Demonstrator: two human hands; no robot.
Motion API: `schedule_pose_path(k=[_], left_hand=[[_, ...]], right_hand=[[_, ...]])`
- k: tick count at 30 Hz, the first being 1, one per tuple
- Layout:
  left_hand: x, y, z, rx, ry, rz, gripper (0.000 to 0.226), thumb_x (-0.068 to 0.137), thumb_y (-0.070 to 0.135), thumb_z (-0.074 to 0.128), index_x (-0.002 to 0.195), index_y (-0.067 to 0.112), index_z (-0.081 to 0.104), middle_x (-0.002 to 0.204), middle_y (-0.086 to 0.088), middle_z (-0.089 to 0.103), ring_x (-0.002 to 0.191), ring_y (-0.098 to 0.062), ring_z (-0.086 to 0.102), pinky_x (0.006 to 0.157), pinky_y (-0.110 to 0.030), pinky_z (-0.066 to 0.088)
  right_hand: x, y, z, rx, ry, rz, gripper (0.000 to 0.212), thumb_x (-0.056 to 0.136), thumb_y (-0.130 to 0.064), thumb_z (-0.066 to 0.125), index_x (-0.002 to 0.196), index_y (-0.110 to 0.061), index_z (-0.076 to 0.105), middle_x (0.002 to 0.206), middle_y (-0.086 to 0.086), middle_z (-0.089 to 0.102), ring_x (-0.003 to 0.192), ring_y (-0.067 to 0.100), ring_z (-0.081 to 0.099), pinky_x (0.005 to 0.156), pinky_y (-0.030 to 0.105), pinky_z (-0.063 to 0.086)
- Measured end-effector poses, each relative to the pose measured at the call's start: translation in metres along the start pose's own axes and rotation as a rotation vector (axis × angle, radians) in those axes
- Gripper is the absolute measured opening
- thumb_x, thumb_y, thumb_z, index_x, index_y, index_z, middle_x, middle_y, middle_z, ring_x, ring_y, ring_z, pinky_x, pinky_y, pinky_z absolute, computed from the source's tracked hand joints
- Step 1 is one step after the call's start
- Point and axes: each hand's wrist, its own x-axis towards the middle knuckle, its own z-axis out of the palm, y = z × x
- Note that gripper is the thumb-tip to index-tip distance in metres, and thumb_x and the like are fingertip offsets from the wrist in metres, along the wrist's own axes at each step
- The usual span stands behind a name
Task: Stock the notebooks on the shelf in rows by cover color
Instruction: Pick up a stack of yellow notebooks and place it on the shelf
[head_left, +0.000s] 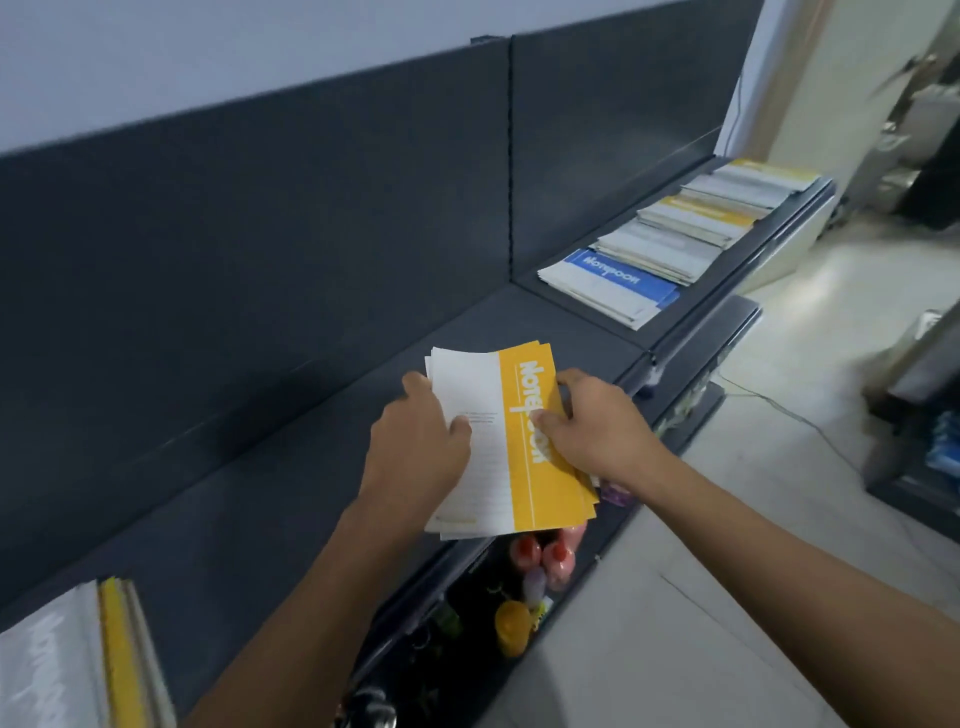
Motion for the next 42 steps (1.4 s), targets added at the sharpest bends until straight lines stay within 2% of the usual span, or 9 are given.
schedule_pose_path(k=[8,13,17,19,24,30,35,39,42], left_hand=[[0.043,0.114,0.071,0.024,-0.074,0.043,0.032,0.094,0.034,0.060,0.113,0.018,0.039,0.107,-0.003,0.061,0.089,-0.022,0.061,0.067,-0.035,0.049],[0.069,0.169,0.097,0.035,-0.123,0.085,0.033,0.093,0.035,0.062,0.110,0.018,0.039,0.102,0.000,0.059,0.081,-0.015,0.058,0.053,-0.028,0.040],[0.095,0.207,0.124,0.030,-0.172,0.100,0.035,0.092,0.037,0.064,0.110,0.019,0.039,0.102,0.001,0.059,0.083,-0.014,0.058,0.052,-0.026,0.039],[0.108,0.226,0.139,0.021,-0.200,0.112,0.037,0.092,0.037,0.064,0.112,0.019,0.039,0.105,0.001,0.060,0.086,-0.016,0.059,0.055,-0.027,0.041],[0.152,0.278,0.176,-0.024,-0.237,0.146,0.040,0.093,0.036,0.064,0.119,0.021,0.037,0.110,-0.001,0.060,0.094,-0.020,0.061,0.067,-0.031,0.048],[0.216,0.345,0.221,-0.001,-0.246,0.231,0.046,0.093,0.039,0.063,0.124,0.017,0.038,0.117,-0.008,0.062,0.103,-0.028,0.060,0.078,-0.040,0.051],[0.256,0.402,0.253,0.027,-0.266,0.287,0.047,0.093,0.038,0.062,0.124,0.014,0.037,0.118,-0.010,0.062,0.101,-0.029,0.062,0.077,-0.041,0.053],[0.280,0.440,0.282,0.027,-0.280,0.310,0.046,0.093,0.038,0.063,0.124,0.015,0.038,0.117,-0.007,0.062,0.098,-0.026,0.062,0.071,-0.035,0.047],[0.302,0.470,0.304,0.017,-0.273,0.310,0.044,0.093,0.038,0.063,0.122,0.016,0.039,0.116,-0.006,0.063,0.100,-0.026,0.062,0.077,-0.038,0.052]], right_hand=[[0.041,0.106,-0.078,-0.002,0.046,0.048,0.030,0.096,-0.039,0.063,0.117,-0.018,0.059,0.103,0.003,0.065,0.097,0.024,0.062,0.075,0.034,0.045],[0.061,0.147,-0.120,0.038,0.075,0.095,0.030,0.096,-0.036,0.063,0.121,-0.020,0.060,0.097,-0.001,0.067,0.093,0.021,0.063,0.075,0.033,0.047],[0.079,0.181,-0.144,0.037,0.106,0.154,0.034,0.094,-0.035,0.063,0.124,-0.020,0.060,0.111,0.001,0.067,0.105,0.025,0.062,0.082,0.036,0.050],[0.090,0.199,-0.156,0.021,0.120,0.192,0.035,0.094,-0.036,0.063,0.124,-0.019,0.060,0.112,0.002,0.066,0.106,0.025,0.061,0.084,0.036,0.049],[0.131,0.240,-0.192,-0.014,0.140,0.249,0.027,0.094,-0.035,0.062,0.114,-0.018,0.060,0.102,0.002,0.064,0.097,0.025,0.061,0.074,0.033,0.043],[0.189,0.285,-0.242,-0.072,0.206,0.313,0.036,0.096,-0.037,0.060,0.126,-0.016,0.057,0.107,0.004,0.065,0.098,0.025,0.062,0.081,0.038,0.052],[0.225,0.324,-0.281,-0.080,0.234,0.345,0.037,0.096,-0.038,0.059,0.126,-0.017,0.057,0.108,0.004,0.065,0.099,0.025,0.062,0.085,0.040,0.053],[0.251,0.360,-0.309,-0.036,0.223,0.371,0.037,0.095,-0.036,0.060,0.127,-0.018,0.058,0.106,0.001,0.066,0.098,0.023,0.063,0.083,0.038,0.052],[0.276,0.389,-0.330,0.020,0.183,0.366,0.035,0.094,-0.035,0.061,0.125,-0.020,0.058,0.104,-0.001,0.066,0.096,0.020,0.063,0.080,0.035,0.052]])
